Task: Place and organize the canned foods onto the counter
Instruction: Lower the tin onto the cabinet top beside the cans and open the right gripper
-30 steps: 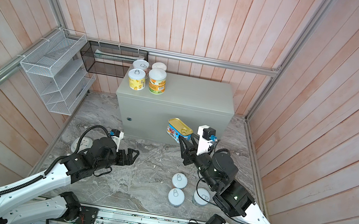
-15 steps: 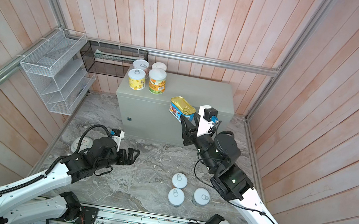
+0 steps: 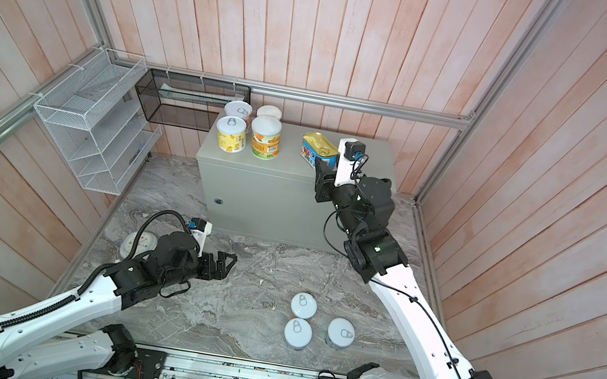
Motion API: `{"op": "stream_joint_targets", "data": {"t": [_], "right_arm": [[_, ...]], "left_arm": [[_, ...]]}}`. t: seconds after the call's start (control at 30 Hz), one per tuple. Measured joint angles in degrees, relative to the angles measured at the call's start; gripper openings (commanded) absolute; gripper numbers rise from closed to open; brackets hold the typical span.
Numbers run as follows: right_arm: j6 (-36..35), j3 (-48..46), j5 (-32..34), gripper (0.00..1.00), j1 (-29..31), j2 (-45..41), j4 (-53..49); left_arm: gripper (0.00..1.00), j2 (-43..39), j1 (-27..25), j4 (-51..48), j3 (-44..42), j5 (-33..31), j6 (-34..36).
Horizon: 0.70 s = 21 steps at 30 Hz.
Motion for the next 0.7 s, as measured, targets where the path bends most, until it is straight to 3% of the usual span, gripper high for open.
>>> {"op": "stream_joint_targets", "data": {"t": [0.7], "right_arm": [[-2.58,15.26,-7.63,0.42,-4.13,22.05,3.93]], "left_arm": [[1.00,-4.07,0.00,-4.39,0.04,-0.22,-0.87]]}}
